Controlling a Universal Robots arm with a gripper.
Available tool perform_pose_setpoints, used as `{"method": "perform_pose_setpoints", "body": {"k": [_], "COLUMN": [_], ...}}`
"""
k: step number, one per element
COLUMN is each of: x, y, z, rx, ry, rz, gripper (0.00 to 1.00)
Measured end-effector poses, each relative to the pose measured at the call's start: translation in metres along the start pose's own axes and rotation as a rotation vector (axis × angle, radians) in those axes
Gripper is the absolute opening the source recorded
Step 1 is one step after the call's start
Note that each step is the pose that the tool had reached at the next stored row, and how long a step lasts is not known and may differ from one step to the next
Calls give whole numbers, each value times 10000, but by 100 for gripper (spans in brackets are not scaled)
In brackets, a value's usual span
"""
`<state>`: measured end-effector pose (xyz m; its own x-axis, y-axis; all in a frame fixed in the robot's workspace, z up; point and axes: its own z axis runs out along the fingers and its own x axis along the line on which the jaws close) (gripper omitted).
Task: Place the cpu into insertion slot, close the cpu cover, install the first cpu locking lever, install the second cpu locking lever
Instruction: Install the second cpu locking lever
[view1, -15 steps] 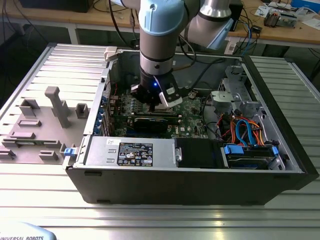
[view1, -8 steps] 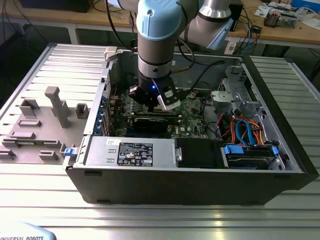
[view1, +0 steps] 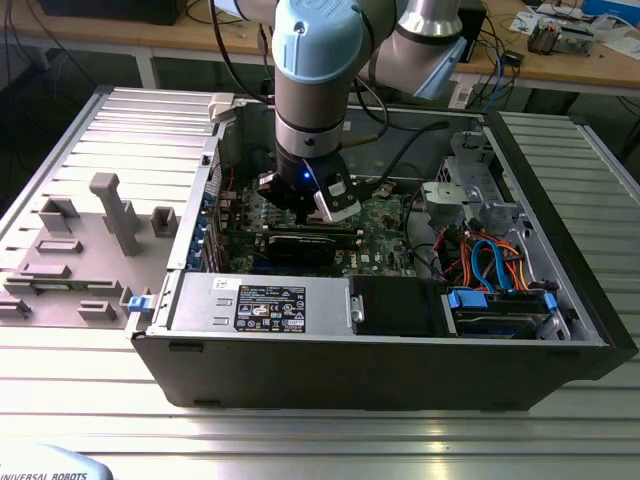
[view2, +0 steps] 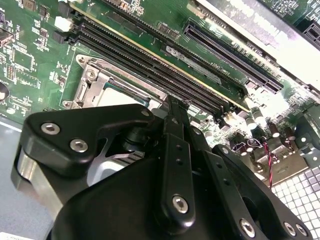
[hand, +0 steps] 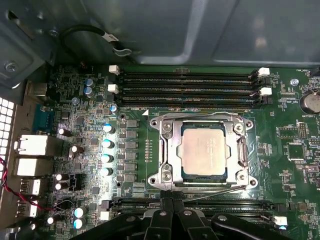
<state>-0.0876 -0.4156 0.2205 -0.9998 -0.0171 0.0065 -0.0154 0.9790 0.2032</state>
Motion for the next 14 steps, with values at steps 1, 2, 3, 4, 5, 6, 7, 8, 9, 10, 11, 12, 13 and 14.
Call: {"method": "perform_pose_setpoints", "body": {"k": [1,2,3,4,5,6,7,8,9,10,11,12,13,14], "x": [0,0,0,0,0,0,0,6,17,23,26,32,36,42], "y": [0,0,0,0,0,-1,-4,-9,-15,-22,-27,-39,-46,-53], "z": [0,0,0,0,0,5,14,20,28,42,52,66,70,74], "rx": [0,0,1,0,0,-3,-3,-9,-17,-34,-50,-91,-131,-201], "ry": [0,0,0,0,0,-2,-1,0,-1,-1,-2,-1,-1,-4], "rz": [0,0,0,0,0,-1,0,1,-1,-1,-3,-1,0,0], "gripper": [11,11,11,11,11,11,11,11,11,11,11,11,11,11]}}
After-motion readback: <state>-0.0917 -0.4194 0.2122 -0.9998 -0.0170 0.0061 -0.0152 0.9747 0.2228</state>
